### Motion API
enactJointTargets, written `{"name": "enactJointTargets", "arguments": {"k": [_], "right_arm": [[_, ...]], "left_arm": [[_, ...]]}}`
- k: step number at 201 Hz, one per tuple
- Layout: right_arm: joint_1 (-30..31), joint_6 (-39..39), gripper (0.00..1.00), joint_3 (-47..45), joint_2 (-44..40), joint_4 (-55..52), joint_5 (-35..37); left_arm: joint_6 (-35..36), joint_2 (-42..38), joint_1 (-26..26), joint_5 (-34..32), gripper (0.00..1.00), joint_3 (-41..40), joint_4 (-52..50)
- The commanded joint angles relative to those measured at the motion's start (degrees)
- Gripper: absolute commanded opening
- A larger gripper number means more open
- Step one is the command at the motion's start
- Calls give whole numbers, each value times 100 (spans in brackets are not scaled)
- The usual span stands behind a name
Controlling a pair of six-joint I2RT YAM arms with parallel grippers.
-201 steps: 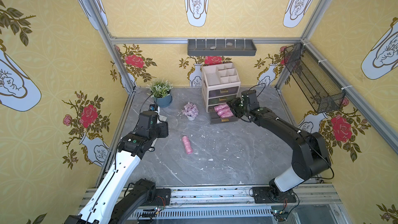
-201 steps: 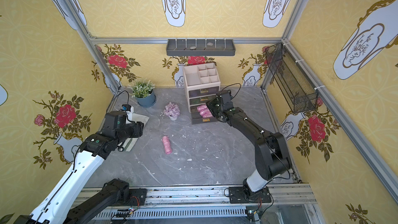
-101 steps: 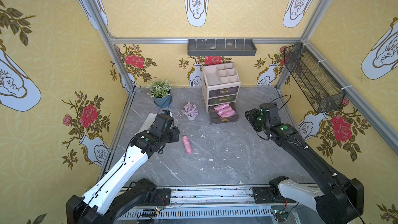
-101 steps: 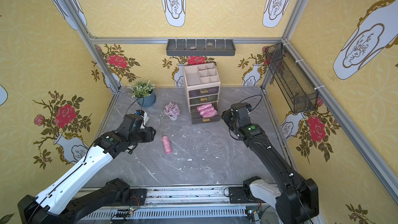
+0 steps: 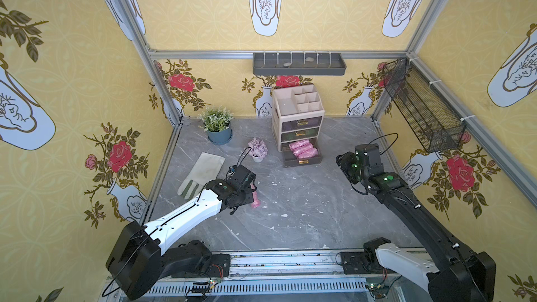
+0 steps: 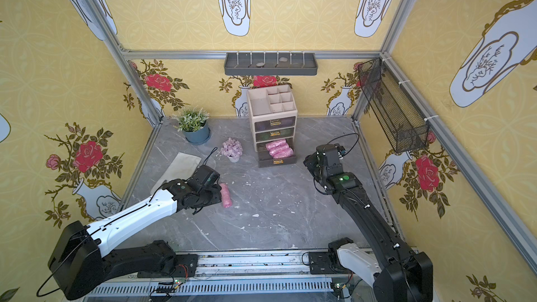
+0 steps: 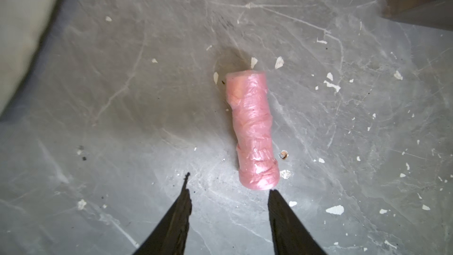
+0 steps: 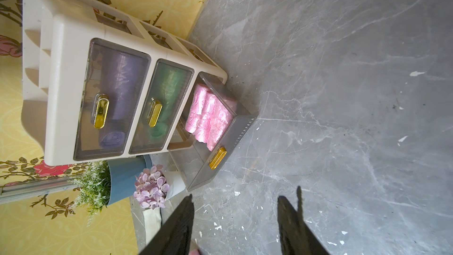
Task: Sort the rolls of trash bags by color and place them into the drawer
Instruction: Pick up the roll of trash bags from the center of the board.
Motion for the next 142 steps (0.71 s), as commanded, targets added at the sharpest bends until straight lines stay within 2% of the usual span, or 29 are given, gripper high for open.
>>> {"name": "enactJointTargets", "arguments": {"k": [1, 52, 93, 142], "right_arm": [[-46, -116, 56, -6, -67, -114, 67], [-135, -136, 57, -30, -108, -187, 84], [-153, -128, 57, -115, -64, -144, 58], [-189, -138, 57, -129, -24, -117, 32]], "left_arm": [[-303, 363, -118, 58, 53, -13, 470], [-394, 1030, -234, 152, 54, -45, 748], [-425, 1196, -277, 243, 54, -116, 893], [-447, 1355, -348, 324, 48, -118, 985]]}}
